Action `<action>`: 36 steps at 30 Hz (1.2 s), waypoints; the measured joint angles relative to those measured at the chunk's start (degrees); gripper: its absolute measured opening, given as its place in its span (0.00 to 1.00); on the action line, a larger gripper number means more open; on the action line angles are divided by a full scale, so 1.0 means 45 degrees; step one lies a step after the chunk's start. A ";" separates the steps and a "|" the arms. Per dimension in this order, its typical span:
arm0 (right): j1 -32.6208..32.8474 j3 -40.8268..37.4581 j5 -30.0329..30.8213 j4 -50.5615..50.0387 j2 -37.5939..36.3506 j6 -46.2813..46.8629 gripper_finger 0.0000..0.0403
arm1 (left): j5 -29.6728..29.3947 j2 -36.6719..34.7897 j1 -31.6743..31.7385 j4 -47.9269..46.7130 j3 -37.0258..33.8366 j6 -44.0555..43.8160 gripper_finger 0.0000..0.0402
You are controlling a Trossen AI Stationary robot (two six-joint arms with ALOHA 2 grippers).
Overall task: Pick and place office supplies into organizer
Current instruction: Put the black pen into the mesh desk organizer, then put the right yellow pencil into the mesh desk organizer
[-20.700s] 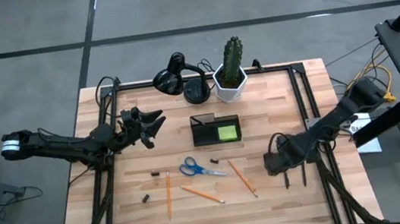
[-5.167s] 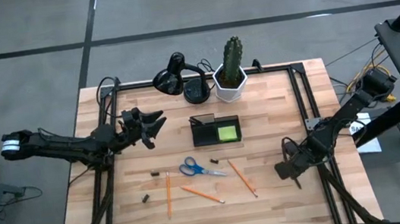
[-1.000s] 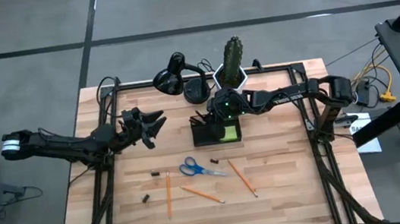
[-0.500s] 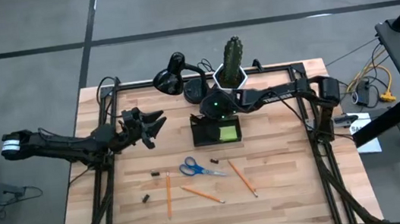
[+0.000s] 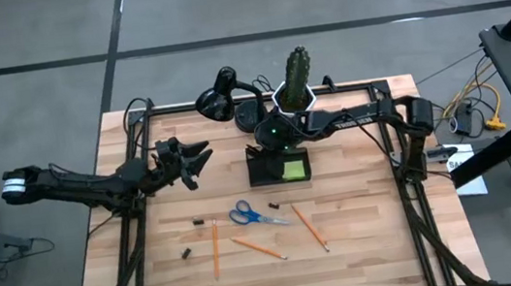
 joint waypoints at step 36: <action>0.0010 0.1192 0.0119 -0.0203 -0.0039 0.1831 0.25 | 0.0000 -0.0002 0.0000 0.0000 0.0000 0.0005 0.42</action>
